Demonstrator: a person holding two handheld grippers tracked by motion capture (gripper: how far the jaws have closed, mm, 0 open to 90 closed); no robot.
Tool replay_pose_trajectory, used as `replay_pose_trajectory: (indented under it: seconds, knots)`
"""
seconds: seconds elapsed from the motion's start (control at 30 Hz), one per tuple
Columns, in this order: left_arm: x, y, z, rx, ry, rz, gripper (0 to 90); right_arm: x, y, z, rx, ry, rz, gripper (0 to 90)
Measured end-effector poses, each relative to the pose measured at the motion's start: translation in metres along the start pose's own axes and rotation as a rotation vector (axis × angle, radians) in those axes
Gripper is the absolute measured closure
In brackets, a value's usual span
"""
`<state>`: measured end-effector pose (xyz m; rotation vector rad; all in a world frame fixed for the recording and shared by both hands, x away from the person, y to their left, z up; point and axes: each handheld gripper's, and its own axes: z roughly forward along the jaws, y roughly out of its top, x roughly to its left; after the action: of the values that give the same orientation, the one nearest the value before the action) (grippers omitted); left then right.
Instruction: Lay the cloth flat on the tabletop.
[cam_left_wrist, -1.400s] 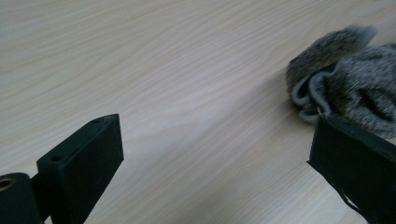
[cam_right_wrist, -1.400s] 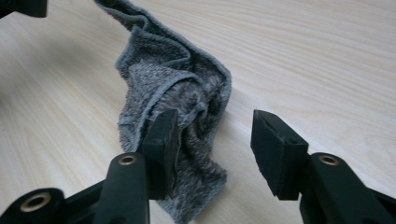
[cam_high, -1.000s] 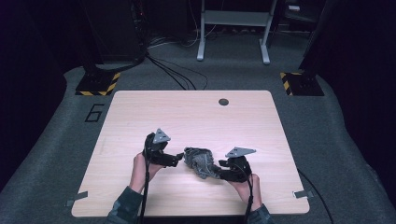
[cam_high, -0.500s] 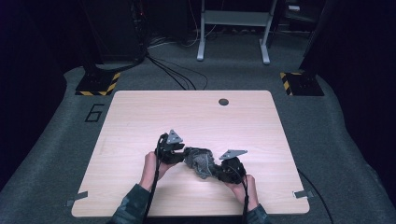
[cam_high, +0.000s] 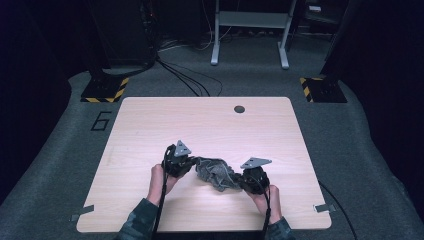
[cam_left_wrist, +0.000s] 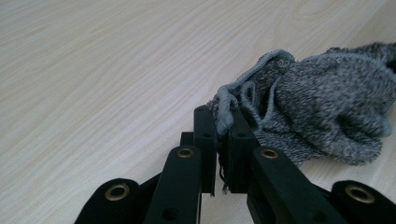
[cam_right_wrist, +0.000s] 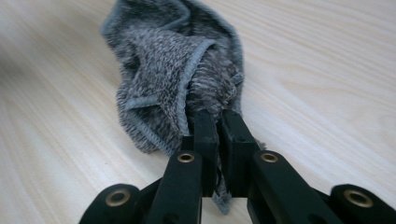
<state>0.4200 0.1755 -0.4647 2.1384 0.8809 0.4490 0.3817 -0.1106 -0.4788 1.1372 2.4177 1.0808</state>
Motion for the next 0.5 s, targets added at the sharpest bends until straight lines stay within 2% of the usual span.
replay_pose_trajectory:
  seconds: [0.1,0.13,0.3,0.37,0.47,0.5]
  knots:
    - [0.003,-0.002,-0.004,-0.007,0.002,-0.012,85.4,-0.008,0.001,-0.006,-0.007,-0.042,-0.010,86.4]
    - [0.004,-0.003,-0.005,-0.012,0.006,-0.012,85.4,-0.008,0.001,-0.006,-0.007,-0.042,-0.010,86.4]
    - [0.008,-0.006,-0.012,-0.025,0.004,-0.030,85.4,-0.019,0.004,-0.014,0.000,-0.117,-0.003,86.5]
    - [0.009,-0.006,-0.013,-0.023,-0.002,-0.035,85.4,-0.020,0.004,-0.015,0.000,-0.125,0.002,86.5]
    - [0.011,-0.009,-0.016,-0.034,-0.001,-0.051,85.4,-0.026,0.004,-0.019,0.005,-0.163,0.005,86.5]
    - [0.013,-0.011,-0.018,-0.037,0.006,-0.053,85.4,-0.028,0.004,-0.020,0.007,-0.170,-0.009,86.5]
